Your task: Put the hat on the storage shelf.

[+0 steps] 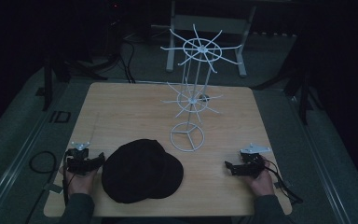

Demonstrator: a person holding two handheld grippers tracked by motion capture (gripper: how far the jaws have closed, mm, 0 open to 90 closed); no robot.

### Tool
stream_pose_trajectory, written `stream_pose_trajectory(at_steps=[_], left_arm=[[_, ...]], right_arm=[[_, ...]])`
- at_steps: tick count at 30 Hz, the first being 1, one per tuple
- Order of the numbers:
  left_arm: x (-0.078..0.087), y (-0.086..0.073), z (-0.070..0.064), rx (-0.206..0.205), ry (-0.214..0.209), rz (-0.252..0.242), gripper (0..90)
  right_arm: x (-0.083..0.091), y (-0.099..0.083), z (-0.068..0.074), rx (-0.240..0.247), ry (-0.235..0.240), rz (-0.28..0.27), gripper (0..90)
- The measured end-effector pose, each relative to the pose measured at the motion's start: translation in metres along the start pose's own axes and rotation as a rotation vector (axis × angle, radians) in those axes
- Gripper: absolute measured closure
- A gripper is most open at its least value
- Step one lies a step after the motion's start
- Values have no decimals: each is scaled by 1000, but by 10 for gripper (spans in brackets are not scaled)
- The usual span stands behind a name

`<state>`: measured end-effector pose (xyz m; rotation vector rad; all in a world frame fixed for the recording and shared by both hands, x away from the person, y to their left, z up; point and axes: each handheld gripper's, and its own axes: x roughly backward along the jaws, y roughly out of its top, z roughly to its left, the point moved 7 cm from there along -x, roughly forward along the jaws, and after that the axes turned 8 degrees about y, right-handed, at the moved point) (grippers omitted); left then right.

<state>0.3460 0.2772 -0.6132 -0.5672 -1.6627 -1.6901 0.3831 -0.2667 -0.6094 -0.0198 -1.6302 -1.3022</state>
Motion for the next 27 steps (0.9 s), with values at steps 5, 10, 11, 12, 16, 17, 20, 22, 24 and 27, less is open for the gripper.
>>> stream_pose_trajectory(at_steps=[5,10,11,12,16,17,20,22,24,27], left_arm=[[3,0,2,-1,-1,21,349],[8,3,5,26,-56,43,440],[11,4,5,25,-63,38,441],[15,6,5,22,-70,29,441],[28,12,1,22,-107,0,436],[38,15,-4,13,-129,-16,429],[48,20,-10,-6,-155,-34,410],[54,22,-14,-18,-174,-40,405],[60,22,-17,-38,-186,-37,399],[64,20,-22,-52,-213,-24,393]], right_arm=[[0,0,0,0,0,-1,131],[0,0,0,-1,0,-1,131],[0,0,0,-1,0,-1,132],[0,0,0,-1,-1,-1,132],[0,0,0,-2,0,-1,132],[0,0,0,-1,-1,-1,132],[0,0,0,-2,-1,-2,132],[0,0,0,-2,-1,-2,133],[0,0,0,-2,-1,-2,133],[0,0,0,-2,-1,-2,133]])
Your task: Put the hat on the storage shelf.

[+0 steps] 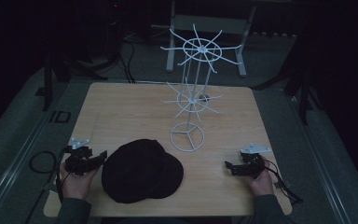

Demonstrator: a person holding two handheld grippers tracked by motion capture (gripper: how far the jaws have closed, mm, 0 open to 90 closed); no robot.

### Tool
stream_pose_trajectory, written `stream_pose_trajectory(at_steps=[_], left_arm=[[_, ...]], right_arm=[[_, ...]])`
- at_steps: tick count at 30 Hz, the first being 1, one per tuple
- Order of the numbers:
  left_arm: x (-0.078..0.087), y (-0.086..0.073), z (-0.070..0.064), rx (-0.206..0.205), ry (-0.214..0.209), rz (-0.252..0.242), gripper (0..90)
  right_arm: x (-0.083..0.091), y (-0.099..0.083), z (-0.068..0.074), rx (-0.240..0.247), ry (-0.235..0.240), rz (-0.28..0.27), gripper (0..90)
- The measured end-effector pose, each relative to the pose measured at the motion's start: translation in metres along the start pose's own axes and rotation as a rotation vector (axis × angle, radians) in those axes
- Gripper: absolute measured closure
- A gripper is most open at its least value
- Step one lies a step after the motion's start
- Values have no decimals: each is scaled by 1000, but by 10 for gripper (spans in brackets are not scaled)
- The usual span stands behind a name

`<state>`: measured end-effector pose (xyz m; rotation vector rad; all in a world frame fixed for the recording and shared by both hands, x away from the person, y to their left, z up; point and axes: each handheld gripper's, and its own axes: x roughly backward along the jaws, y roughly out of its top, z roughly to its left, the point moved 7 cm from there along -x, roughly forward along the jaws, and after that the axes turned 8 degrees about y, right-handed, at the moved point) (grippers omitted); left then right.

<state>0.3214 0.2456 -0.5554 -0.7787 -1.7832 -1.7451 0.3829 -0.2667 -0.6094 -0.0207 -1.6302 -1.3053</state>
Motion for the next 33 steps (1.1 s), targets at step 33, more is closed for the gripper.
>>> stream_pose_trajectory(at_steps=[33], left_arm=[[25,-32,-40,-104,-145,49,247]], right_arm=[[0,0,0,-4,0,-1,136]])
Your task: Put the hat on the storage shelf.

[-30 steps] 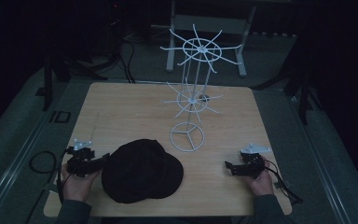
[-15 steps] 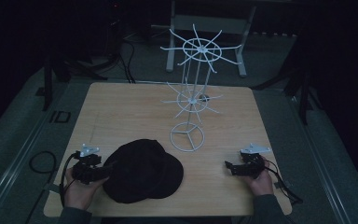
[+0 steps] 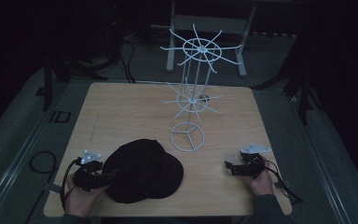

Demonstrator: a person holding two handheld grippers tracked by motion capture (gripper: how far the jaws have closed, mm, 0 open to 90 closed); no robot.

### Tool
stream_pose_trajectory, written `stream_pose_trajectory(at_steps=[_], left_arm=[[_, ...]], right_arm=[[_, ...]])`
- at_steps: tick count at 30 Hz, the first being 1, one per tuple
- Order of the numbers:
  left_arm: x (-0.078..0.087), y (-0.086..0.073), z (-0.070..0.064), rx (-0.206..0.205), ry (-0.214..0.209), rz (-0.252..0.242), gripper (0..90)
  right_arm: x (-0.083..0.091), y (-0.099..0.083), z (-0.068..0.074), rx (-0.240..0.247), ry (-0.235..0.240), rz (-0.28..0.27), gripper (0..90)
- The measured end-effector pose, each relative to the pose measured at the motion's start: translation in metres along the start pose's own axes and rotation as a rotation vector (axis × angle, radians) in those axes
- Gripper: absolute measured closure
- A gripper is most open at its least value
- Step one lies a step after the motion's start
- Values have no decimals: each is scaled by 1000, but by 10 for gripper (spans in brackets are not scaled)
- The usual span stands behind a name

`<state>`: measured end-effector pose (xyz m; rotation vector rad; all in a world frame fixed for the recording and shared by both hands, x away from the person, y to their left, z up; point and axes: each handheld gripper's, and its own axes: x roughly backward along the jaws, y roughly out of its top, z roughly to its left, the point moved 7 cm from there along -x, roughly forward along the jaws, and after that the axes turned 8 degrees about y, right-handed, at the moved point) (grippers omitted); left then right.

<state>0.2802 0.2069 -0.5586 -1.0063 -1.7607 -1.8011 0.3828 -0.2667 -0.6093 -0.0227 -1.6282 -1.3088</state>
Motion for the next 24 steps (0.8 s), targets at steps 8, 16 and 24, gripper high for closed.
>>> stream_pose_trajectory(at_steps=[8,16,24], left_arm=[[-10,-14,2,18,12,32,244],[-26,-22,9,38,60,87,231],[-35,-25,6,44,83,106,386]], right_arm=[[0,0,0,3,0,0,135],[0,0,0,3,0,0,136],[0,0,0,2,0,0,135]])
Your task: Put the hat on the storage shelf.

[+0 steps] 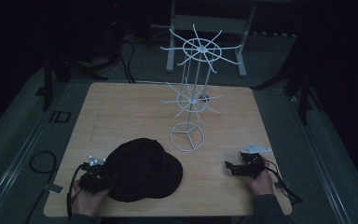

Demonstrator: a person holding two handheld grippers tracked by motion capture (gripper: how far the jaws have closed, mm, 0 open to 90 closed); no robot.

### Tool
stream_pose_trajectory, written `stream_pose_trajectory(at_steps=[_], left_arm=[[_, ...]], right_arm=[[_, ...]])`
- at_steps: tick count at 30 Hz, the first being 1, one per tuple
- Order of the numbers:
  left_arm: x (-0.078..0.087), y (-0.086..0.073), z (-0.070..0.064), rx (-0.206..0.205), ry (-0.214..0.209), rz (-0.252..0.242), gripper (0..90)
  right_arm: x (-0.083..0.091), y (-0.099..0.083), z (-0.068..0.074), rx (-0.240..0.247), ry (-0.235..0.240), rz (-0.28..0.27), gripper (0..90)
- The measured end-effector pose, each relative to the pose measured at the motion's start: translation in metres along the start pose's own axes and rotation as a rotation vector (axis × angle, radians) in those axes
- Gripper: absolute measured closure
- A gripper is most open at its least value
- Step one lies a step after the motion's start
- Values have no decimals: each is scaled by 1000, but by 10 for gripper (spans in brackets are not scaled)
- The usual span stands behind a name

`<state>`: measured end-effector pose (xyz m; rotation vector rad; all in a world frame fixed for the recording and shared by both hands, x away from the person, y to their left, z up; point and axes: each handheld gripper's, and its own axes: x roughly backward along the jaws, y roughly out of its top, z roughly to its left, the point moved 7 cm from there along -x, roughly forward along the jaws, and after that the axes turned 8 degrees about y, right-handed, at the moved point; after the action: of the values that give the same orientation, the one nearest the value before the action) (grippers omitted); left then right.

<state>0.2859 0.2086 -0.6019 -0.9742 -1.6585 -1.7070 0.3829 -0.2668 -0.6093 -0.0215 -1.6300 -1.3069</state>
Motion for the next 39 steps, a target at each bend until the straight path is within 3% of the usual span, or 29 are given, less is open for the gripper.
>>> stream_pose_trajectory(at_steps=[7,14,18,25,33,39], left_arm=[[-1,4,-1,-24,18,21,619],[-2,8,6,8,-2,23,719],[-2,12,9,26,-22,18,743],[13,32,12,14,-50,-55,754],[34,57,13,-31,-66,-141,761],[46,70,14,-66,-59,-177,760]], right_arm=[[0,0,0,0,-1,0,135],[0,0,0,0,0,0,136],[0,0,0,1,0,0,136],[0,0,0,1,0,0,136],[0,0,0,0,0,0,136],[0,0,0,1,0,0,135]])
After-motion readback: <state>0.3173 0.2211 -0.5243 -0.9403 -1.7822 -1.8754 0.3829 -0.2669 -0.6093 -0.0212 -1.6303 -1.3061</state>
